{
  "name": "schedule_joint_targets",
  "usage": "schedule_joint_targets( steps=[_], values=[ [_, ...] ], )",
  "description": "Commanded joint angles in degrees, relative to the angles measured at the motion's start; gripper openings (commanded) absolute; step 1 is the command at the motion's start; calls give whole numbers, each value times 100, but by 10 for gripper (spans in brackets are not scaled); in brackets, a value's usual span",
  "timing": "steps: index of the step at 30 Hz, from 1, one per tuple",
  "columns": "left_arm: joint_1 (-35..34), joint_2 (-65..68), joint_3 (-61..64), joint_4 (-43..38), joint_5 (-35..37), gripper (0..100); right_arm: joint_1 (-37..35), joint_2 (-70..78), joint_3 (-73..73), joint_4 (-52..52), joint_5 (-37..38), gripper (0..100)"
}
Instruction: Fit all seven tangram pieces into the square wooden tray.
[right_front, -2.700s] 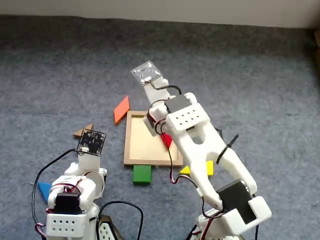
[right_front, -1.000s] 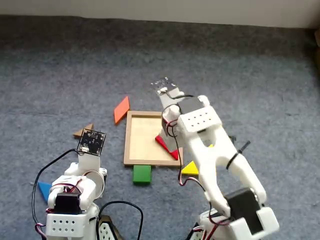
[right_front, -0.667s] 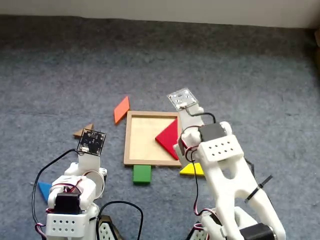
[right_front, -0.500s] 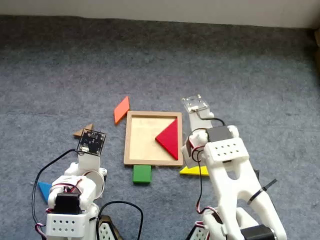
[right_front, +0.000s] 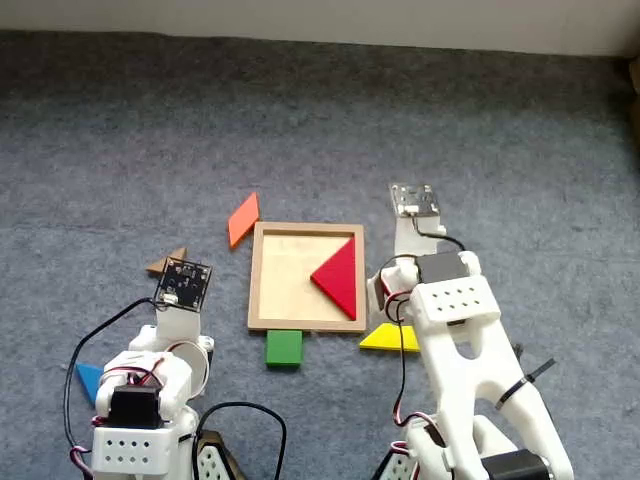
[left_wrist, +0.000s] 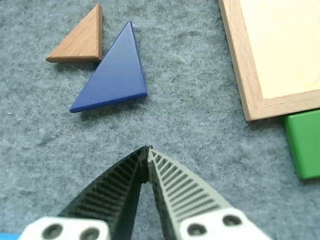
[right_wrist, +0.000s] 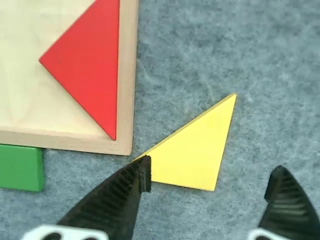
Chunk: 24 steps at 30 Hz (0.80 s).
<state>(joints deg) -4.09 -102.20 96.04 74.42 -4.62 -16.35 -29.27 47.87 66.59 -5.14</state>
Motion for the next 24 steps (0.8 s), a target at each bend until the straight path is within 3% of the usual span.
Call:
schedule_joint_targets(
  steps=[1, 8, 15, 24],
  values=[
    [-57, -189, 110, 44, 44, 23, 66, -215, -22, -127, -782, 350],
    [-57, -189, 110, 44, 44, 23, 66, -207, -22, -690, -2699, 350],
    [-57, -189, 110, 44, 44, 23, 40, -22, -31, -716, -3305, 350],
    [-57, -189, 110, 44, 44, 23, -119, 1956, -462, -840, -3736, 350]
  ],
)
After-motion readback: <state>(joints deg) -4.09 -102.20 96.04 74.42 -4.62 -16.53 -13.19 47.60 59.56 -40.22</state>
